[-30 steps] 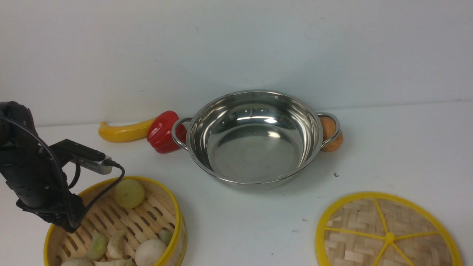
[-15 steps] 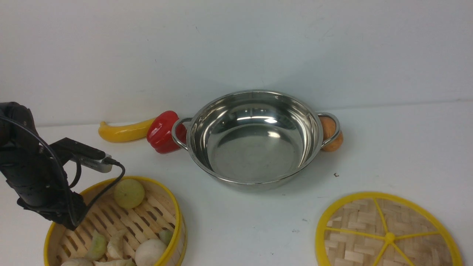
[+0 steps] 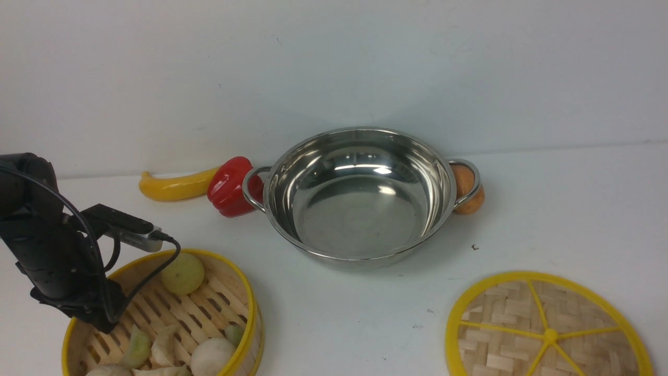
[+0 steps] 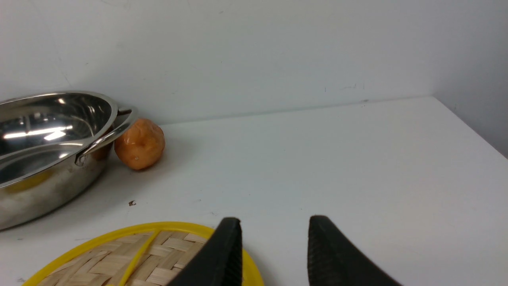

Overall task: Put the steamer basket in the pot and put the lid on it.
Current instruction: Use the left arm to lift the steamer closest to it

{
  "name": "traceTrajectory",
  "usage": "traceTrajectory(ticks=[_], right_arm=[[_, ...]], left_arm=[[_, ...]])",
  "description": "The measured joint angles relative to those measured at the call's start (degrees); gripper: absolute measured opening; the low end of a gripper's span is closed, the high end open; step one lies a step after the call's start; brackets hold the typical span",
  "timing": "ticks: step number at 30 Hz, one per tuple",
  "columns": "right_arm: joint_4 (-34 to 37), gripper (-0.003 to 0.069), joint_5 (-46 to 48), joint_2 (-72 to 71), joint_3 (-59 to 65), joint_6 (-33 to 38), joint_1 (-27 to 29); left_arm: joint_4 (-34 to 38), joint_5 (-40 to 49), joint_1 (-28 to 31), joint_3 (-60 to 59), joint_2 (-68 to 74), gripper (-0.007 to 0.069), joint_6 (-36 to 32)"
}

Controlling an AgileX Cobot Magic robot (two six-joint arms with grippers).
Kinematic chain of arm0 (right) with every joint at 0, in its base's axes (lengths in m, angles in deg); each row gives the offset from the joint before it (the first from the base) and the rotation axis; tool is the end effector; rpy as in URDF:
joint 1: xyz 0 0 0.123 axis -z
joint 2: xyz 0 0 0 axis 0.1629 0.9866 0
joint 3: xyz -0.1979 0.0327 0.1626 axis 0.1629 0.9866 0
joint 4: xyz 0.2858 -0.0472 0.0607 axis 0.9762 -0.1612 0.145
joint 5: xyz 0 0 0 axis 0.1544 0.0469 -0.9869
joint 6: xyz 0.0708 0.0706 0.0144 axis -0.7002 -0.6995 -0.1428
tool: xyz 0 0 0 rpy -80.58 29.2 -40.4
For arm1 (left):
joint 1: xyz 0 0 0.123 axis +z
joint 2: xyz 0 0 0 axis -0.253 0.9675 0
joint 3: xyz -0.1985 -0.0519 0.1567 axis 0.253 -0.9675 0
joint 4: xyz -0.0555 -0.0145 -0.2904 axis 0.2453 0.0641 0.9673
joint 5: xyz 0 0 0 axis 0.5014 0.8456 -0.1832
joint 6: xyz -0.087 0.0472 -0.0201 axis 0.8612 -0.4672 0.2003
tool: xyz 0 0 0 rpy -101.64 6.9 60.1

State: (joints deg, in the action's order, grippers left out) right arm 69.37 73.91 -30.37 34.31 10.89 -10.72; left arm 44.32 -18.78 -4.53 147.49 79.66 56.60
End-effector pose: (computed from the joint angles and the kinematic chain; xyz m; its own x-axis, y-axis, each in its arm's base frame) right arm 0.1352 -0.0067 0.1764 -0.2473 0.1229 -0.9611 0.1044 0.9895 0.0997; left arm 0.3652 0.0679 0.0895 -0.9336 0.3554 -0.0461 0.3527 0.9340 0.0576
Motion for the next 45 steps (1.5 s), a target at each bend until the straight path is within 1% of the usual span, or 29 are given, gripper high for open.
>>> traceTrajectory(ticks=[4,10,13,16,17,18,20,23,45], right_arm=[[0.0,0.0249,0.0,0.0,0.0,-0.13,0.0],[0.0,0.0249,0.0,0.0,0.0,-0.13,0.0],[0.0,0.0249,0.0,0.0,0.0,-0.13,0.0],[0.0,0.0249,0.0,0.0,0.0,-0.13,0.0],[0.0,0.0249,0.0,0.0,0.0,-0.13,0.0],[0.0,0.0249,0.0,0.0,0.0,-0.13,0.0],[0.0,0.0249,0.0,0.0,0.0,-0.13,0.0],[0.0,0.0249,0.0,0.0,0.0,-0.13,0.0],[0.0,0.0249,0.0,0.0,0.0,0.09,0.0]], left_arm=[[0.0,0.0,0.0,0.0,0.0,0.0371,0.0],[-0.04,-1.53,0.0,0.0,0.0,0.029,0.0],[-0.04,-2.13,0.0,0.0,0.0,0.0224,0.0],[-0.04,-2.84,0.0,0.04,0.06,0.014,0.35],[-0.04,-2.84,0.0,0.04,0.25,0.0094,0.7],[0.03,-2.84,0.0,0.04,0.41,0.0069,1.0],[0.25,-2.78,0.0,0.24,0.61,0.0034,1.94],[0.62,-2.34,0.04,0.63,1.06,0.0027,2.81],[0.62,1.56,0.04,1.9,1.68,0.0028,2.86]])
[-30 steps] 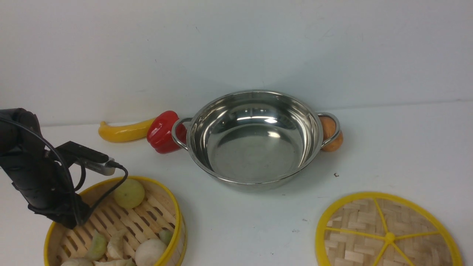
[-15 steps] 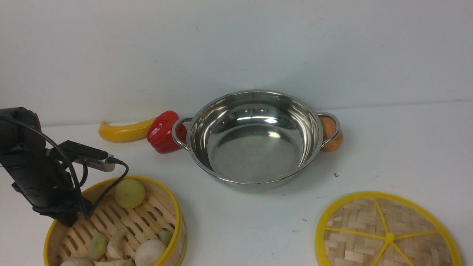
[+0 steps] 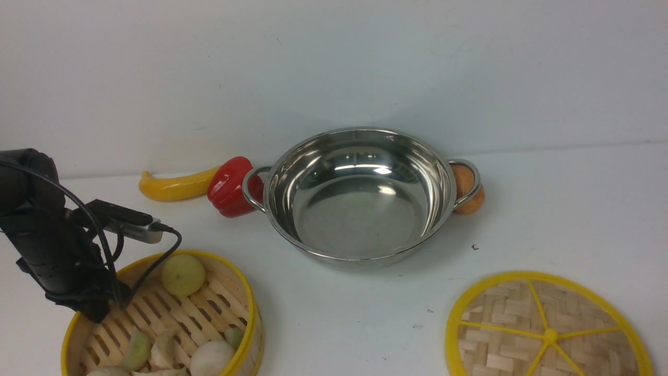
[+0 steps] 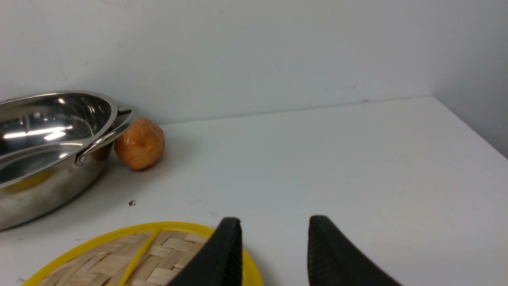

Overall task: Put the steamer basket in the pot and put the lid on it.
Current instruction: Use the left arm to lift the steamer closest to it

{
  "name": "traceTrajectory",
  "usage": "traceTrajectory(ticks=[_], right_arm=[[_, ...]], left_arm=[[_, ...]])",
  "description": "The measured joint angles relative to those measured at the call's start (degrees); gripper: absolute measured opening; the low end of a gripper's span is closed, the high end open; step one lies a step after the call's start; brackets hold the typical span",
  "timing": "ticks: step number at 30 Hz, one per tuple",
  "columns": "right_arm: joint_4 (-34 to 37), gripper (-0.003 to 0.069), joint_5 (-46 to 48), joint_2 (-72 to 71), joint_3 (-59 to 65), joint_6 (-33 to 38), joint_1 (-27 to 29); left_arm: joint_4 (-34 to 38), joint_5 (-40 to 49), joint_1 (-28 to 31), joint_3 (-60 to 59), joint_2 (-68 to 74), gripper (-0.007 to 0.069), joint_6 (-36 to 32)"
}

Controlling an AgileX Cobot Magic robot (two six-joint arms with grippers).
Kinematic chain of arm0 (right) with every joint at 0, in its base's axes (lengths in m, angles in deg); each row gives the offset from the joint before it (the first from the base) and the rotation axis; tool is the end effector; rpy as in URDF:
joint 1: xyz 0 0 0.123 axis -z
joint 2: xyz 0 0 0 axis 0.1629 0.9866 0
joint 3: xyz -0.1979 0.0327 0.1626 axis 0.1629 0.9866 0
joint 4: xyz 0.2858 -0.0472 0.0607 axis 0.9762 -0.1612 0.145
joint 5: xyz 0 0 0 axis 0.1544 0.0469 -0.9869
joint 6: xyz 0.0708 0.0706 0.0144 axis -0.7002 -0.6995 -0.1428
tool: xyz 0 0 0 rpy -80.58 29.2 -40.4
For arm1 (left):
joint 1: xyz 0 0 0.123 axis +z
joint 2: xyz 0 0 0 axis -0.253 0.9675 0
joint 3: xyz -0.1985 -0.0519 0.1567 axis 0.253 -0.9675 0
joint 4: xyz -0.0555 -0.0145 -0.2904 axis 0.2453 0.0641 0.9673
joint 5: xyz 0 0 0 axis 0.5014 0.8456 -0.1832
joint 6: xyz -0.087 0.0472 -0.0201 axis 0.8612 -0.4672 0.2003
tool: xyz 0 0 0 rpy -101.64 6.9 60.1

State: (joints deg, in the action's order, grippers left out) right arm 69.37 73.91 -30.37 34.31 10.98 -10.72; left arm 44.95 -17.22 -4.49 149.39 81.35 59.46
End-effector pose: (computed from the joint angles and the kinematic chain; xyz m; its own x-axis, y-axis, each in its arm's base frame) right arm 0.1352 -0.0067 0.1764 -0.2475 0.1213 -0.9613 0.1040 0.9897 0.0981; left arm 0.3702 0.0682 0.0867 -0.9533 0.3003 -0.0320 0.2992 0.9535 0.0369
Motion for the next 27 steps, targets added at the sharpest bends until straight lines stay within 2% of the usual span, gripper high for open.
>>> traceTrajectory(ticks=[19,27], right_arm=[[0.0,0.0249,0.0,0.0,0.0,0.0,0.0],[0.0,0.0249,0.0,0.0,0.0,0.0,0.0]], left_arm=[[-0.76,8.43,0.0,-0.19,-6.74,0.0029,-3.35],[4.51,15.28,0.0,6.76,-6.82,0.0029,-5.24]])
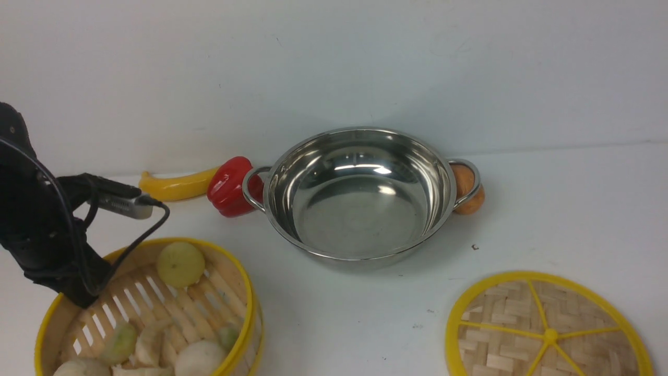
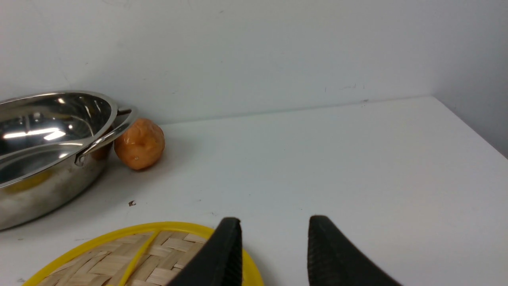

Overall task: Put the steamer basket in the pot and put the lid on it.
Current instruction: Use the left arm to lift the steamer closest to it, then use the left arm to put the steamer into the iron steamer pot in the middle

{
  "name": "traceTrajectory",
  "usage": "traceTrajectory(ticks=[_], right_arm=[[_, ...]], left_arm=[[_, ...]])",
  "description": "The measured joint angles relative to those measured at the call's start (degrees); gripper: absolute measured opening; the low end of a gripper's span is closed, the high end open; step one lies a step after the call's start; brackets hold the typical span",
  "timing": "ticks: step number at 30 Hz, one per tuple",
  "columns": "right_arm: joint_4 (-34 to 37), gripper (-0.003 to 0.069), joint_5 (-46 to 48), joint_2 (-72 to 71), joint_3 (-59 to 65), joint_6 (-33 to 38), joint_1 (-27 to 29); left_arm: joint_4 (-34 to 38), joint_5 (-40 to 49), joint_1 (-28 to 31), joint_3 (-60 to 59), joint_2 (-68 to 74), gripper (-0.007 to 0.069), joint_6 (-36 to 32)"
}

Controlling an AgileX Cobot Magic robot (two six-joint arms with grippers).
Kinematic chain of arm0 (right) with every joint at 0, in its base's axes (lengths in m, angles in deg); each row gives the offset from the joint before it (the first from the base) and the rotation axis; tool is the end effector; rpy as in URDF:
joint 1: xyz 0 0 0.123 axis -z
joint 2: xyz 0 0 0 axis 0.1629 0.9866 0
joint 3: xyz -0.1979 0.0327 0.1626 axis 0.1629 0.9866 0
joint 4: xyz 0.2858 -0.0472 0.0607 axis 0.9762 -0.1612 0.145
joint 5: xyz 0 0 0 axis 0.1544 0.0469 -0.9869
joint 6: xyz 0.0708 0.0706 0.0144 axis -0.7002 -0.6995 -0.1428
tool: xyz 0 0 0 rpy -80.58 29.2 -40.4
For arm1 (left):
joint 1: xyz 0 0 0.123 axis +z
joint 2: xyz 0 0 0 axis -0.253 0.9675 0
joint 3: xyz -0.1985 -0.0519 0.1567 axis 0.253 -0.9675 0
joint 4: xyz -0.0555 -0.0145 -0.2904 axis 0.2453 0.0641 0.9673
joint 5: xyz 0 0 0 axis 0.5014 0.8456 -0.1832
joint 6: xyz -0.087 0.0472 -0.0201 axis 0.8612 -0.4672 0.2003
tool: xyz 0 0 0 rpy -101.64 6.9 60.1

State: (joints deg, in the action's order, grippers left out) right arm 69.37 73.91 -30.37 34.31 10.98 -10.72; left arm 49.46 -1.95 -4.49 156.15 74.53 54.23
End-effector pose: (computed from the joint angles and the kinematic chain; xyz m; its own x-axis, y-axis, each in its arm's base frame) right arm 0.1352 -0.0067 0.1764 -0.2475 0.1213 -0.9613 0.1040 0.9897 0.0981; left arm 0.3718 0.0614 0.1626 -0.9356 0.3509 -0.0401 0.3522 0.9352 -0.0353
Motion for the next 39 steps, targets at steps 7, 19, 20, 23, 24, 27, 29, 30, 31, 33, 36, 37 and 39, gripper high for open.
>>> traceTrajectory(ticks=[7,19,20,23,24,27,29,30,31,33,36,37,39], right_arm=[[0.0,0.0249,0.0,0.0,0.0,-0.17,0.0],[0.0,0.0249,0.0,0.0,0.0,-0.17,0.0],[0.0,0.0249,0.0,0.0,0.0,-0.17,0.0],[0.0,0.0249,0.0,0.0,0.0,-0.2,0.0],[0.0,0.0249,0.0,0.0,0.0,-0.2,0.0],[0.0,0.0249,0.0,0.0,0.0,-0.2,0.0],[0.0,0.0249,0.0,0.0,0.0,-0.2,0.0],[0.0,0.0249,0.0,0.0,0.0,-0.2,0.0],[0.0,0.0249,0.0,0.0,0.0,-0.2,0.0],[0.0,0.0249,0.0,0.0,0.0,-0.2,0.0],[0.0,0.0249,0.0,0.0,0.0,-0.2,0.0],[0.0,0.0249,0.0,0.0,0.0,-0.2,0.0],[0.0,0.0249,0.0,0.0,0.0,-0.2,0.0]], left_arm=[[3.39,1.83,0.0,8.02,0.0,0.0029,-0.75],[6.88,2.5,0.0,9.9,0.0,0.0029,-2.96],[7.38,2.58,0.0,9.9,0.0,0.0029,-3.3],[9.92,2.71,0.0,9.9,0.0,0.0029,-4.69],[10.65,2.71,0.0,9.9,0.0,0.0029,-5.1],[11.87,2.71,0.0,9.9,0.0,0.0029,-5.98],[12.28,2.71,-0.06,9.9,0.0,0.0029,-6.38],[12.29,2.71,-0.19,9.9,0.0,0.0029,-6.59],[12.29,2.71,-0.54,9.9,0.0,0.0029,-6.84],[12.23,2.71,-0.96,9.9,0.0,0.0029,-6.95],[12.24,2.71,-2.41,9.9,0.0,0.0029,-7.24],[12.64,2.71,-3.27,9.9,0.0,0.0029,-7.45],[13.33,2.76,-3.61,9.91,0.0,0.0029,-7.59]])
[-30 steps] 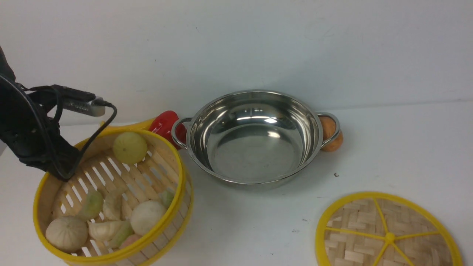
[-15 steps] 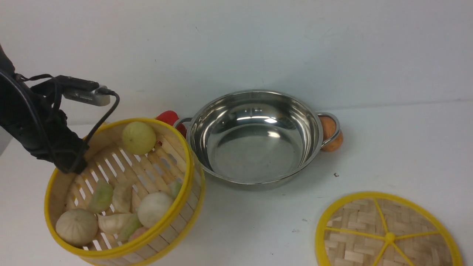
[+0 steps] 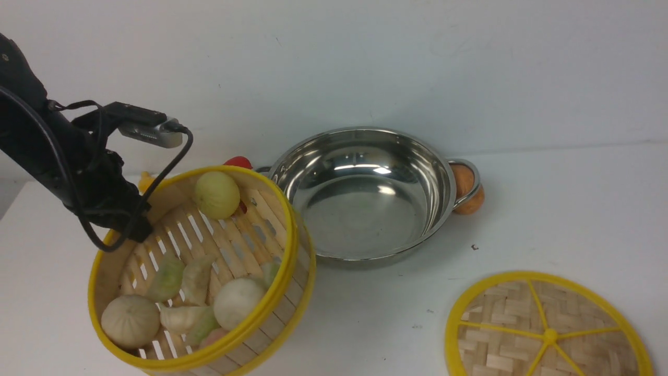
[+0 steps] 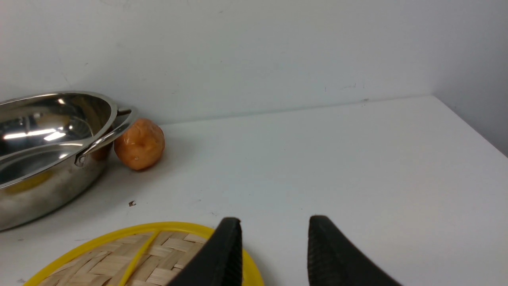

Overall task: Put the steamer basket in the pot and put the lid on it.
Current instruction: Use the left arm to put the steamer into the iron steamer pot in the middle

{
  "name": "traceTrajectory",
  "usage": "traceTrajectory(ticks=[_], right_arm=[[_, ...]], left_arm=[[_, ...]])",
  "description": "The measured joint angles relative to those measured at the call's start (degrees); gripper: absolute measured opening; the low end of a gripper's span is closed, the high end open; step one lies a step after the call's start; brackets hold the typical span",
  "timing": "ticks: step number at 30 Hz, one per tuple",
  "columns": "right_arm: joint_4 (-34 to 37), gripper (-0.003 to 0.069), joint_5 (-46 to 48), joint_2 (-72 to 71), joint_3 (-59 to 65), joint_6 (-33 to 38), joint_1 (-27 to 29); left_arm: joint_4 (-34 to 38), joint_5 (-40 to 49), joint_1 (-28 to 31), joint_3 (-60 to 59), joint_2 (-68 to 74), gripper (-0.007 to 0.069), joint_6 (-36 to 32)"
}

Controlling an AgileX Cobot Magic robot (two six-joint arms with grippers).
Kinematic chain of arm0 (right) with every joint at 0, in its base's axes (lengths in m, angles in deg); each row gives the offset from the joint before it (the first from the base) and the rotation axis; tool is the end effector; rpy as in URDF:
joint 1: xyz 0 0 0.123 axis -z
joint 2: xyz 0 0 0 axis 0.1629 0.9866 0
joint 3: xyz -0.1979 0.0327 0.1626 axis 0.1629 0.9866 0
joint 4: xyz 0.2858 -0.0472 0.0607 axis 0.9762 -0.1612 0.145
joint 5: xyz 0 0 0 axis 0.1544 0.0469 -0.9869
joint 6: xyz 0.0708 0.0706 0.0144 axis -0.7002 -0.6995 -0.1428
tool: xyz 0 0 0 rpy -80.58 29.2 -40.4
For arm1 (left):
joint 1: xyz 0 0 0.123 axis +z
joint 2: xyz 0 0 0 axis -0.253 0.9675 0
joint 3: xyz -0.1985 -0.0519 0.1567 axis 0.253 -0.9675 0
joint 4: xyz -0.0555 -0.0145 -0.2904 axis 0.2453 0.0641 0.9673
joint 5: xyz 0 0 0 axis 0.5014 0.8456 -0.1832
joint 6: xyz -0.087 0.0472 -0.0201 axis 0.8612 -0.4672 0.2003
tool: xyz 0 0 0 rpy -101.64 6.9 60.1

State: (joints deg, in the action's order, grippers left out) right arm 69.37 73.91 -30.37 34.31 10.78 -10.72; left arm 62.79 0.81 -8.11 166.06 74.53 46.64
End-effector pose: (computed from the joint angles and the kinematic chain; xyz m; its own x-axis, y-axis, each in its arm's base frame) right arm 0.1352 -0.0067 0.1764 -0.2471 0.1248 -0.9609 0.1049 0.9893 0.1015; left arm 0.4035 0.0193 0.2167 -0.8567 0.4374 -0.2734 0.4840 0.8649 -0.1331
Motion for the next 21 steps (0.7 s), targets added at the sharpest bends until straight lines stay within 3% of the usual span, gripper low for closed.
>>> traceTrajectory(ticks=[14,21], right_arm=[[0.0,0.0249,0.0,0.0,0.0,0.11,0.0],[0.0,0.0249,0.0,0.0,0.0,0.11,0.0]], left_arm=[[3.68,0.0,-0.22,0.17,0.0,0.0029,-0.05],[1.05,0.02,-0.22,0.94,0.0,0.0029,5.72]])
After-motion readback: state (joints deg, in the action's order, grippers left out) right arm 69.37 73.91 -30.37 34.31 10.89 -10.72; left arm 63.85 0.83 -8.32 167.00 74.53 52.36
